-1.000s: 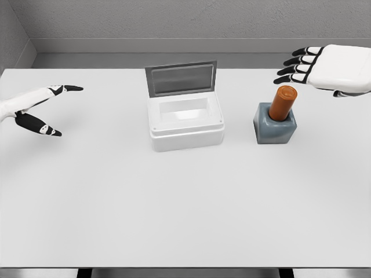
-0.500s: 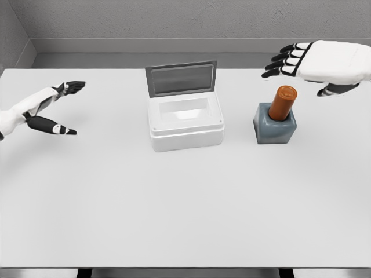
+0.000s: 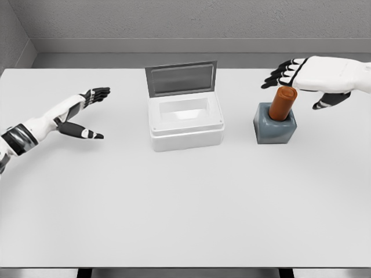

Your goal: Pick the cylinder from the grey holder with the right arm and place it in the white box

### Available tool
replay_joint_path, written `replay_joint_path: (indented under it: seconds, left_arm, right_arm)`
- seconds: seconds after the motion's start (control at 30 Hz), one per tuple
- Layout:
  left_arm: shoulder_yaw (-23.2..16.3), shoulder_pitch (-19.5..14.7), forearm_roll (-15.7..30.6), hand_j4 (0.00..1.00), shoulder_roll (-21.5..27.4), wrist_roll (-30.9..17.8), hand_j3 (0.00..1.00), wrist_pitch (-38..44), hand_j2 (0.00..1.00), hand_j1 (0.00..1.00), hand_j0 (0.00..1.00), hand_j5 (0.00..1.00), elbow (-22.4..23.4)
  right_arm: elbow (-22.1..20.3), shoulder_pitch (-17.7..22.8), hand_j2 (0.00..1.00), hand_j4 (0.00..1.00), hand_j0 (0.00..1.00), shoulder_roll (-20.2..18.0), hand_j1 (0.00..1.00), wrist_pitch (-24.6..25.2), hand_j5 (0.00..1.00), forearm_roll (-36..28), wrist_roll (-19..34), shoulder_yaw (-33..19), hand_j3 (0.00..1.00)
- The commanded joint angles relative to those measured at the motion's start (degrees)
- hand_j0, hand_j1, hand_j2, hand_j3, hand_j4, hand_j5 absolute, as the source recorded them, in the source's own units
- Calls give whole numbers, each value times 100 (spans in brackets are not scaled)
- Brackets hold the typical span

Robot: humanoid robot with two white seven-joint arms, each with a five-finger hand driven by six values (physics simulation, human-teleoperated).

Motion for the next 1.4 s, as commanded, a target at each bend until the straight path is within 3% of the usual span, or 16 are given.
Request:
replay_joint_path:
  seconds: [0.0, 0.5, 1.23, 1.33, 1.37]
  left_arm:
    - [-10, 0, 24, 100, -54, -19, 100, 8, 100, 100, 100, 100, 5]
    - [-54, -114, 6, 100, 43, -248, 100, 8, 100, 100, 100, 100, 40]
    - [-124, -114, -134, 100, 25, -248, 100, 8, 100, 100, 100, 100, 76]
    - [-124, -114, -143, 100, 25, -248, 100, 8, 100, 100, 100, 100, 76]
    - [-124, -105, -143, 100, 25, -256, 100, 8, 100, 100, 100, 100, 76]
  right_arm:
    - [161, 0, 100, 100, 100, 6, 100, 15, 100, -20, -3, 60, 100]
    - [495, -70, 100, 100, 100, 428, 100, 15, 100, 50, -3, 253, 100]
    - [934, -141, 100, 100, 100, 701, 100, 15, 100, 322, -3, 341, 100]
    - [934, -132, 60, 60, 60, 701, 60, 15, 60, 314, -3, 333, 60]
    - [934, -132, 59, 59, 59, 701, 59, 15, 59, 314, -3, 333, 59]
